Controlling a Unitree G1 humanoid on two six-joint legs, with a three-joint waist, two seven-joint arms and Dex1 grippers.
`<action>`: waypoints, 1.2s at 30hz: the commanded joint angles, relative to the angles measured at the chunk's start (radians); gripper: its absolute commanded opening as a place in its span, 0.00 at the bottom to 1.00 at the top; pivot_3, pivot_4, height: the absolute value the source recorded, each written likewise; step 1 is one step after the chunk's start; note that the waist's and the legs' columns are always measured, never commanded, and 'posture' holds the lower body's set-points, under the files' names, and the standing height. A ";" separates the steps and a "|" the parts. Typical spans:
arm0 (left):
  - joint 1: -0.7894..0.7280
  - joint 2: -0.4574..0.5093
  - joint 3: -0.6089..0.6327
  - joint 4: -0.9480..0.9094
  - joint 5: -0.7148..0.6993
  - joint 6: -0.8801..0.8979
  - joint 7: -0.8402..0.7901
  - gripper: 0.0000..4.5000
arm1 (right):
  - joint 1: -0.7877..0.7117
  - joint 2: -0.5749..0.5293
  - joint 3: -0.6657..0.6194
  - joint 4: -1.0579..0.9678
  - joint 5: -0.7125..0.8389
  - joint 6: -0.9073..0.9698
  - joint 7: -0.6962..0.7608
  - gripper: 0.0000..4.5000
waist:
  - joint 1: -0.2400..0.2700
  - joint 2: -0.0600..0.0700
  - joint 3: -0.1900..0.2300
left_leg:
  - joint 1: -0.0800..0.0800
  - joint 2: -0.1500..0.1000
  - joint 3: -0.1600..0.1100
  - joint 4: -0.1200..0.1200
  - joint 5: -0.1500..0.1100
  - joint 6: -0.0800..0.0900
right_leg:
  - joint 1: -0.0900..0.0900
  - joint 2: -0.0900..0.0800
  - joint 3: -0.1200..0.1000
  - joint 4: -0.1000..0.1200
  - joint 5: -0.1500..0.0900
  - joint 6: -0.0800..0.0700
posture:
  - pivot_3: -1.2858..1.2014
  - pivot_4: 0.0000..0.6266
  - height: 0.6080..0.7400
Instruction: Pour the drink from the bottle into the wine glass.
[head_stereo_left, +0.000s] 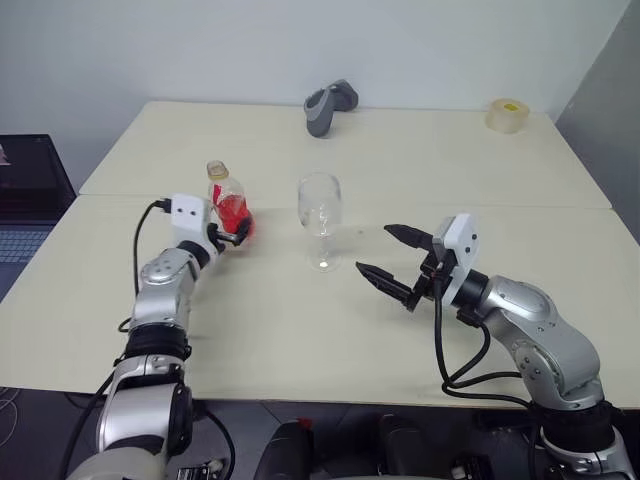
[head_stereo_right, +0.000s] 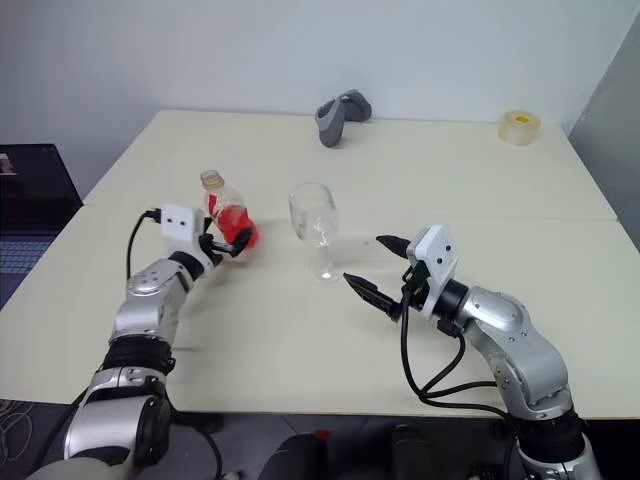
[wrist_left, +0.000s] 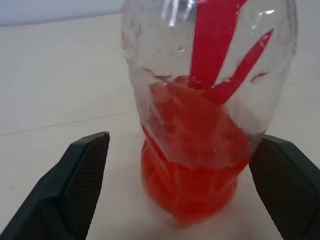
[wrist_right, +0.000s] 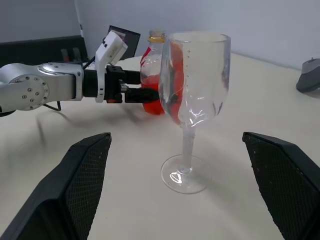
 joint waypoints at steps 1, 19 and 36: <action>-0.075 0.003 -0.008 0.088 0.018 -0.071 -0.013 1.00 | -0.010 0.002 0.001 -0.025 -0.008 -0.027 -0.009 1.00 | 0.000 0.000 0.000 | 0.000 0.000 0.000 0.000 0.000 0.000 | 0.000 0.000 0.000 0.000 0.000 0.000 | 0.52 0.24 1.00; -0.049 -0.021 0.012 -0.048 -0.041 -0.056 -0.065 0.22 | -0.017 0.016 -0.004 -0.059 -0.008 -0.047 -0.030 1.00 | -0.002 0.000 0.000 | 0.000 0.000 0.000 0.000 0.000 0.000 | -0.001 0.000 0.000 0.000 0.000 0.000 | 0.52 0.24 1.00; -0.259 0.148 -0.306 -0.099 0.384 -0.371 -0.037 0.20 | -0.221 0.127 0.058 -0.004 -0.031 0.054 -0.134 1.00 | -0.004 -0.002 0.001 | 0.000 0.000 0.000 0.000 0.000 0.000 | -0.001 0.000 0.000 0.001 0.000 0.000 | 0.52 0.24 1.00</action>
